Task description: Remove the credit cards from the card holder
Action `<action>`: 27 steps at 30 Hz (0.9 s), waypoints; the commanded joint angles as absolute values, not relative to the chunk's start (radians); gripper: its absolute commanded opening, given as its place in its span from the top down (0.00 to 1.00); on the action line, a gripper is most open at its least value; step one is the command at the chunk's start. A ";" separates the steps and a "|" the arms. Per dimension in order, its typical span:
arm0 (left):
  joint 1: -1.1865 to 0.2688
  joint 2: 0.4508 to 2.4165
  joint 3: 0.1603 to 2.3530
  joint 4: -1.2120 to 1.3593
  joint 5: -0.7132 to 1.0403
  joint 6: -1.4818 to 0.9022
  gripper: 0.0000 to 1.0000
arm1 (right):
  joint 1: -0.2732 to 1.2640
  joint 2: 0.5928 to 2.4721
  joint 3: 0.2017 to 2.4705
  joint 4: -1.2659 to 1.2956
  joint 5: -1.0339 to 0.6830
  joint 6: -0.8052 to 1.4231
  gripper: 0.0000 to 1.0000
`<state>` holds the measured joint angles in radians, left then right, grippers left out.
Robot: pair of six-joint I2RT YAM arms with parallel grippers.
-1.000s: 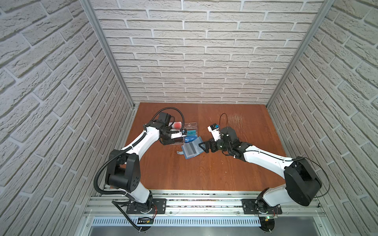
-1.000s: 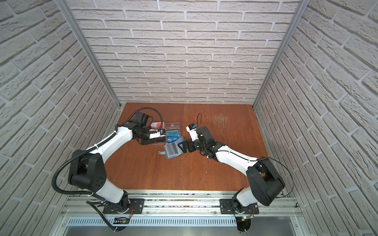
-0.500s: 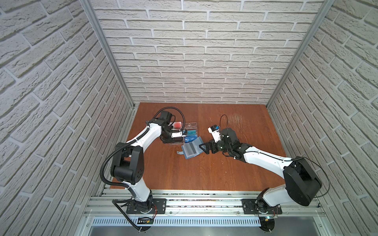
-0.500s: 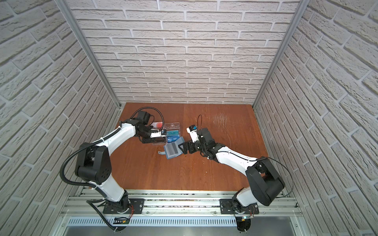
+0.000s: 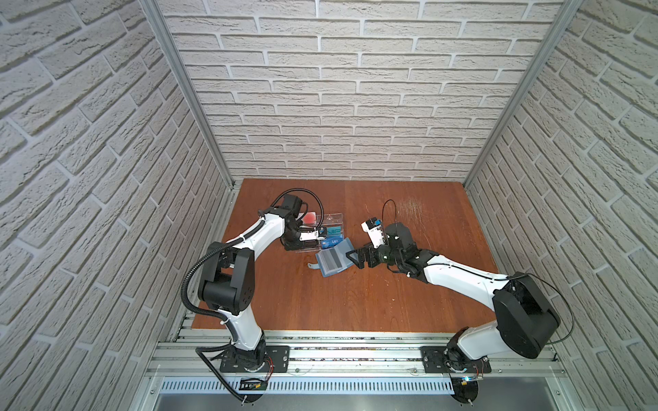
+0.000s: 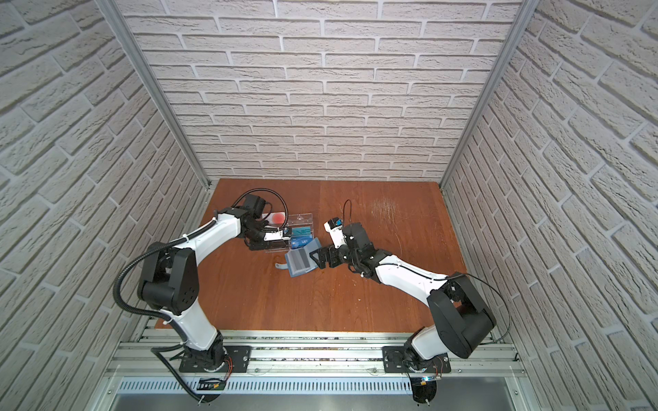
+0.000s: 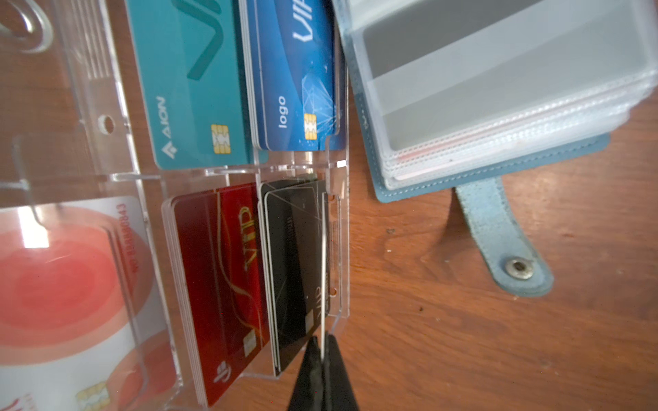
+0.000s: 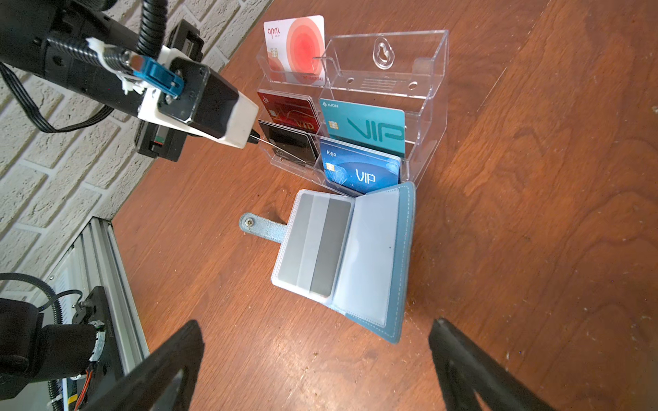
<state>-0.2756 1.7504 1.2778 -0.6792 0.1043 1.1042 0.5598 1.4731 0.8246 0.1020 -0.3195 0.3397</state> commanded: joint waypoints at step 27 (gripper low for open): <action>-0.313 1.819 1.344 -0.661 0.063 1.047 0.90 | 0.557 1.482 0.832 0.146 -0.345 0.334 0.00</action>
